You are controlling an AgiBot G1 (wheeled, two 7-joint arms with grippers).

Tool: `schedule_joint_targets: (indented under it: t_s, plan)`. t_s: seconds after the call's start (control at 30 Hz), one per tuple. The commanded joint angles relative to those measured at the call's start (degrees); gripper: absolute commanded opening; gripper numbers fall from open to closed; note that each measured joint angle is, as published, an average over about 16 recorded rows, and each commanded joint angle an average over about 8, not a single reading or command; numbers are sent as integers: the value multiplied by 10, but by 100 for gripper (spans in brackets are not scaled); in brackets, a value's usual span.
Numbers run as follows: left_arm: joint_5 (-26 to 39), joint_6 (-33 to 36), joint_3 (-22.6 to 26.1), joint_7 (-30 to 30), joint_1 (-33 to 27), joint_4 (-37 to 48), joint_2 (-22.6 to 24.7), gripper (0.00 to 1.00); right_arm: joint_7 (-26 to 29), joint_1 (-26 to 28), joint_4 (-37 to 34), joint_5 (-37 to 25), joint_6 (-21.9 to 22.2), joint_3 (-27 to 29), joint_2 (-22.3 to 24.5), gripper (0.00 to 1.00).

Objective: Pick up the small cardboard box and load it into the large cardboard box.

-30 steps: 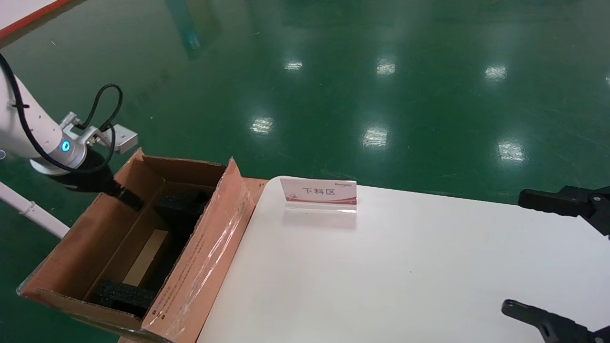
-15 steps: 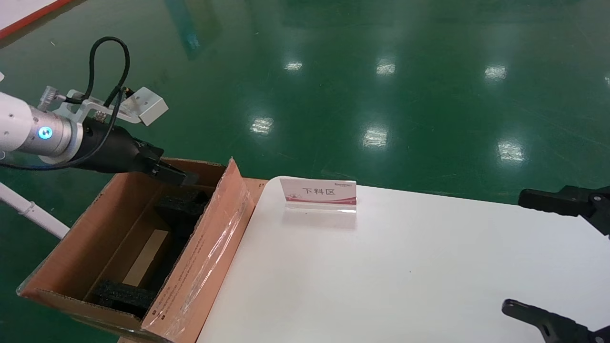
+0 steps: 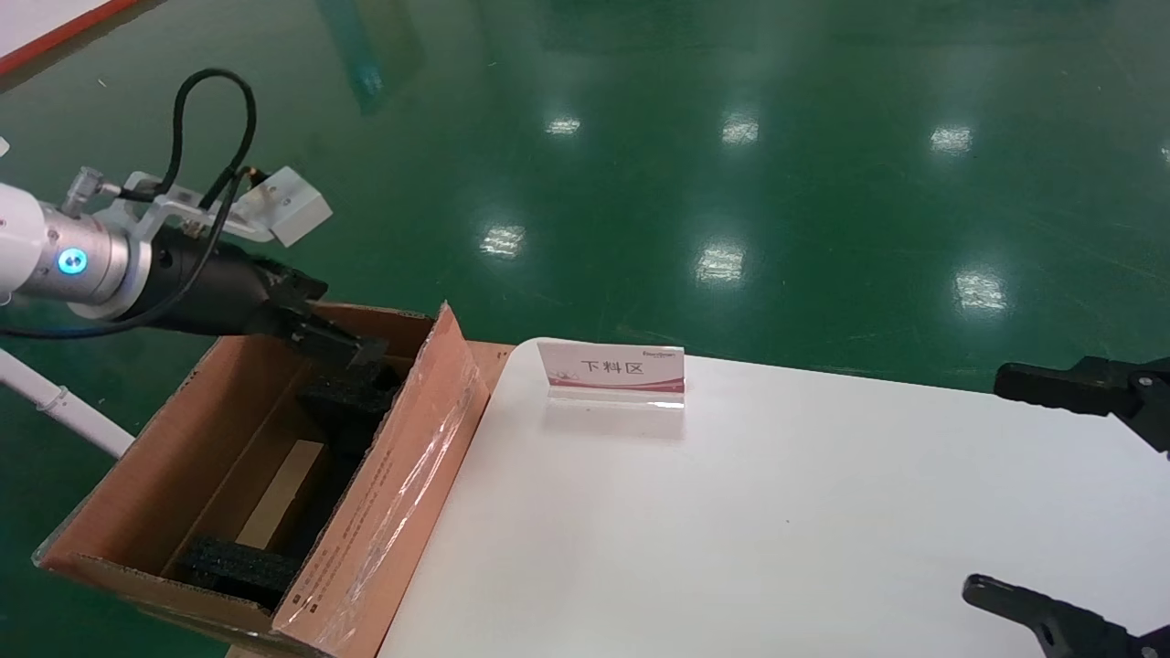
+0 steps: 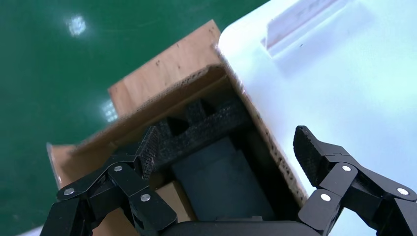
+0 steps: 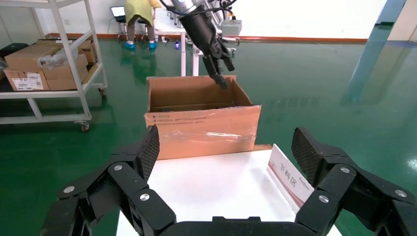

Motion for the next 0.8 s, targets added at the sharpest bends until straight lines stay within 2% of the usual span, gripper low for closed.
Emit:
schedule_joint_targets:
  t_s: [0.03,0.8]
  plan:
    - [-6,7,-20,11,15,0,2,100,0,0,0,0,0,0,0,100]
    - [-148,136,-420,232,323,15,53,100,0,0,0,0,0,-1,0,100]
